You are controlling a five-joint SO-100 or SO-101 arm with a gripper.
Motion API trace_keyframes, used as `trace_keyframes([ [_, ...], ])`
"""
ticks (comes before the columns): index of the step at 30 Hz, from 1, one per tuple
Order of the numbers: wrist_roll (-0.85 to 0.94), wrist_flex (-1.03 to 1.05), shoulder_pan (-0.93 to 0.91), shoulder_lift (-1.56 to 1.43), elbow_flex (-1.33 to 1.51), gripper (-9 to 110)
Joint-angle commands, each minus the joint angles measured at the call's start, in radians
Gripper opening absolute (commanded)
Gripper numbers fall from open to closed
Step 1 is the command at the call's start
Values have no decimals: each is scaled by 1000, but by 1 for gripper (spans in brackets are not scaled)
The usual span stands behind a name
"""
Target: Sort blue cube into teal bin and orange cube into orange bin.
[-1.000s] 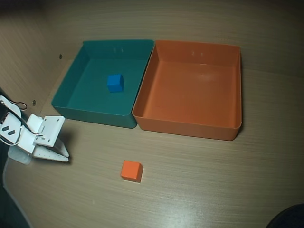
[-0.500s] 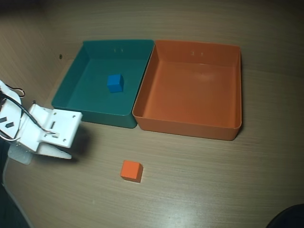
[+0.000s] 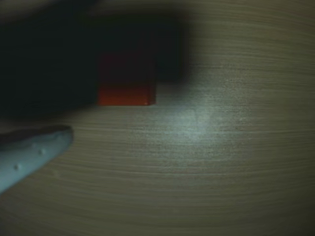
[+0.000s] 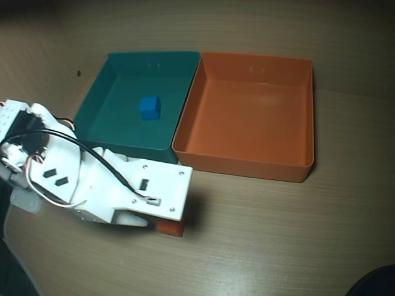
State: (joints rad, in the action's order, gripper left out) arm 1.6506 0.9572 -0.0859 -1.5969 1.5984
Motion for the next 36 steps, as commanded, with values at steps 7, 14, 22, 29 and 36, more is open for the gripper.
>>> trace_keyframes([
  [7, 138, -5, -12, 84, -140, 34],
  [14, 175, -17, -12, 150, -150, 34],
  [22, 178, -20, -38, 221, -152, 34],
  [29, 178, -21, -31, 273, -153, 34],
  [36, 178, -23, -28, 282, -155, 34],
])
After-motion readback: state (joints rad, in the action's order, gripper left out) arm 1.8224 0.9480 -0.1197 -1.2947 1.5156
